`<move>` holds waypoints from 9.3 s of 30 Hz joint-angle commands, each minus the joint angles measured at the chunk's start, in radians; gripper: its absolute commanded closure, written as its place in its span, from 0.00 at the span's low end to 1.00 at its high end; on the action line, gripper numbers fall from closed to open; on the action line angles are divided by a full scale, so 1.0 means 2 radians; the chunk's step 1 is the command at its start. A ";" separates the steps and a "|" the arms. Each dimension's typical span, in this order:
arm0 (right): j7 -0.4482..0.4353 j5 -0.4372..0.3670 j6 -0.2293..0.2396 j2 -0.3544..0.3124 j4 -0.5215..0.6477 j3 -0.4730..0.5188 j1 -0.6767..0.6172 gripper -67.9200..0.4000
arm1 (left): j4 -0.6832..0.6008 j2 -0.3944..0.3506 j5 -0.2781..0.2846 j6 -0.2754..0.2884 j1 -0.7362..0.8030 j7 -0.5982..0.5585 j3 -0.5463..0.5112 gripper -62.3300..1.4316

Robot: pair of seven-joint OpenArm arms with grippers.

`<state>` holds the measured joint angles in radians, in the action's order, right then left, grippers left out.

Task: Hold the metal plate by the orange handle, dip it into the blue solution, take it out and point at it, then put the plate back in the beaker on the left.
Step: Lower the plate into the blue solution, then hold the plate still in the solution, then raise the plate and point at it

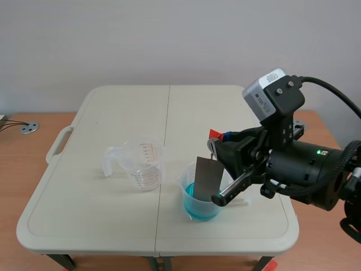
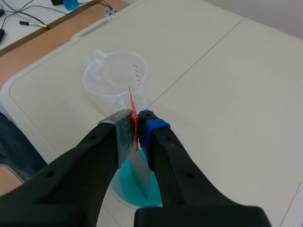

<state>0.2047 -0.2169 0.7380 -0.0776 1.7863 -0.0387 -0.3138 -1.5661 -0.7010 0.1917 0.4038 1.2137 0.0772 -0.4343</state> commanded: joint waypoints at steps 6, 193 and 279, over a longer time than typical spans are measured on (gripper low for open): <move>-0.010 0.015 0.004 -0.001 -0.014 0.002 0.006 0.97 | -0.006 0.004 0.003 0.002 0.000 -0.003 0.001 0.92; 0.113 -0.104 0.004 -0.001 0.245 0.003 0.006 0.97 | 0.073 0.152 0.003 0.146 -0.642 0.064 0.394 0.92; 0.129 -0.113 0.004 0.000 0.231 -0.022 0.087 0.97 | 0.017 0.018 -0.001 -0.133 0.052 -0.039 0.010 0.92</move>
<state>0.4767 -0.4290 0.7383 -0.0776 2.2494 -0.0753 -0.1558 -1.5200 -0.6727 0.1841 0.1326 1.3132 0.0036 -0.4149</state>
